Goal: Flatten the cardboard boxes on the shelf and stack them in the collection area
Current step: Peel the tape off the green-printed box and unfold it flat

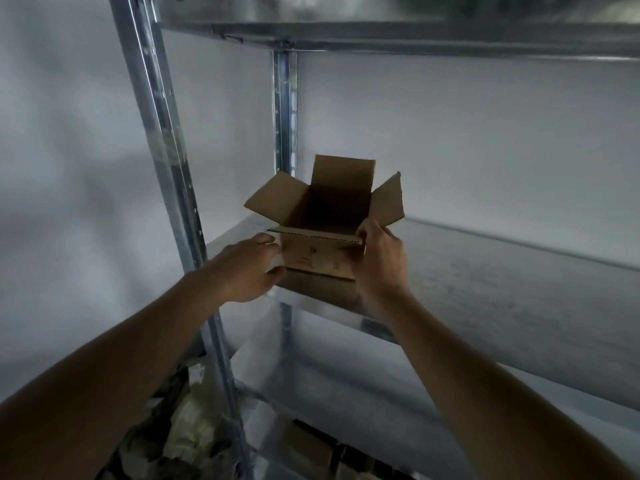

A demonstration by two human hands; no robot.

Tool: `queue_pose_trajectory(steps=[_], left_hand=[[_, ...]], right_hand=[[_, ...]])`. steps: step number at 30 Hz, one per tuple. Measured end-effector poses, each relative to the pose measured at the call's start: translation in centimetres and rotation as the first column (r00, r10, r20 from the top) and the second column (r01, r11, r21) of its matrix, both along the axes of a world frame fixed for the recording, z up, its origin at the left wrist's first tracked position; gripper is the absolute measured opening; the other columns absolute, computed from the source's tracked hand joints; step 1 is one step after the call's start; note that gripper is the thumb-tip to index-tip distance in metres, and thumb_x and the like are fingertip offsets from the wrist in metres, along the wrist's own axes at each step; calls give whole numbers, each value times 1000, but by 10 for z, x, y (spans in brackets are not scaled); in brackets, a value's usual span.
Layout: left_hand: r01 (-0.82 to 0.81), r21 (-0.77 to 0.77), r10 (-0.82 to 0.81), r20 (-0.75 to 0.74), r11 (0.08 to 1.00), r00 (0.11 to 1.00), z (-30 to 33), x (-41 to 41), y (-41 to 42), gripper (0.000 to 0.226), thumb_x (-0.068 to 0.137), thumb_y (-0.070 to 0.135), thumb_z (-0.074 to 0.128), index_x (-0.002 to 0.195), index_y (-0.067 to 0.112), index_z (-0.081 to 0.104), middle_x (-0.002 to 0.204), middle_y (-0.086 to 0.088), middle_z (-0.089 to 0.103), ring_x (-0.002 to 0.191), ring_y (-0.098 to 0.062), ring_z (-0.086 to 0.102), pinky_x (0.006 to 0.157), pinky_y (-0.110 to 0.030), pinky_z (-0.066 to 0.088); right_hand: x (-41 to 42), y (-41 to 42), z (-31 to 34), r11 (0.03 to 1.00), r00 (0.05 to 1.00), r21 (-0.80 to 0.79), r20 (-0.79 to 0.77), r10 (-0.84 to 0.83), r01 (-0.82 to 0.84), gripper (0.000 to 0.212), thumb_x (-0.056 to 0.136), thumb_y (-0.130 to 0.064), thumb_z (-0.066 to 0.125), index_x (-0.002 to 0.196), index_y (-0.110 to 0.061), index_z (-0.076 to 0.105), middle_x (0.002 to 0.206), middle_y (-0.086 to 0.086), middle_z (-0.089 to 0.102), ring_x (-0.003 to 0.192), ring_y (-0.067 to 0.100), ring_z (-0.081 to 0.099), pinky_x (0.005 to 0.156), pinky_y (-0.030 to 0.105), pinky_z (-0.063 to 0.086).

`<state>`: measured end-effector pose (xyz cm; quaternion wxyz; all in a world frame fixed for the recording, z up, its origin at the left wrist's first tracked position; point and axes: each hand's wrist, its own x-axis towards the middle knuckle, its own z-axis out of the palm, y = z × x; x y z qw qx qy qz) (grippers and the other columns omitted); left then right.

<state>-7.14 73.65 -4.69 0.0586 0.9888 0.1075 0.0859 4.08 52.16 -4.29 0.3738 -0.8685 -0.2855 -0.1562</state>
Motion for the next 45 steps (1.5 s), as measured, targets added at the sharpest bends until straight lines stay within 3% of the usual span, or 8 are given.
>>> queue_pose_trajectory(steps=[3,7,12,23,30,34,40,45], left_hand=[[31,-7,-31,-14,999,999,3,8,-6,53,101,53,52,140,19,58,147,-3,52,124,-26,58,96,-37,46],[134,-18,-134,7,991,991,14,23,-30,51,103,49,52,145,21,52,151,-2,50,124,-24,59,100,-42,51],[284,-32,-283,23,958,959,22,48,-79,58,105,45,53,157,27,36,162,2,41,138,-24,52,111,-46,48],[482,-2,-482,7,876,876,16,114,-233,61,104,44,54,159,27,34,163,-1,40,135,-23,54,108,-44,50],[520,-36,-520,-2,854,854,2,133,-376,62,103,49,53,159,28,34,164,1,37,136,-25,52,108,-43,49],[504,-45,-504,16,862,864,-2,140,-457,61,104,50,51,159,28,34,163,2,37,137,-24,52,108,-40,47],[508,-38,-509,-23,860,860,-3,155,-551,66,104,54,48,160,21,34,165,0,34,138,-25,51,110,-42,48],[581,-108,-585,-1,806,811,4,179,-608,65,101,55,53,159,35,31,160,8,42,131,-19,56,103,-37,51]], right_hand=[[-2,-16,4,998,999,35,-10,-43,43,22,93,-19,75,108,-19,59,101,1,63,87,17,60,65,23,50],[-2,-47,9,991,995,87,-12,-99,100,19,94,-18,74,107,-19,60,104,2,64,86,17,59,59,14,40],[-2,-101,13,974,980,118,20,-196,192,25,91,-22,79,104,-24,58,102,-2,65,85,15,60,60,6,39],[5,-274,2,909,923,183,20,-385,375,28,88,-26,81,107,-21,61,103,-5,65,85,13,61,60,4,41],[6,-417,-9,892,903,180,37,-428,415,30,84,-26,85,100,-23,60,95,-4,68,82,13,62,60,16,48],[12,-499,-9,888,892,155,73,-447,432,32,80,-29,87,96,-26,59,88,-5,66,76,13,58,56,13,38],[16,-594,-12,883,886,147,70,-458,445,31,81,-30,87,96,-25,59,89,-4,67,77,17,59,57,24,43],[29,-654,-5,884,886,125,65,-460,450,31,84,-27,86,98,-23,58,94,-4,67,79,14,60,56,6,38]])
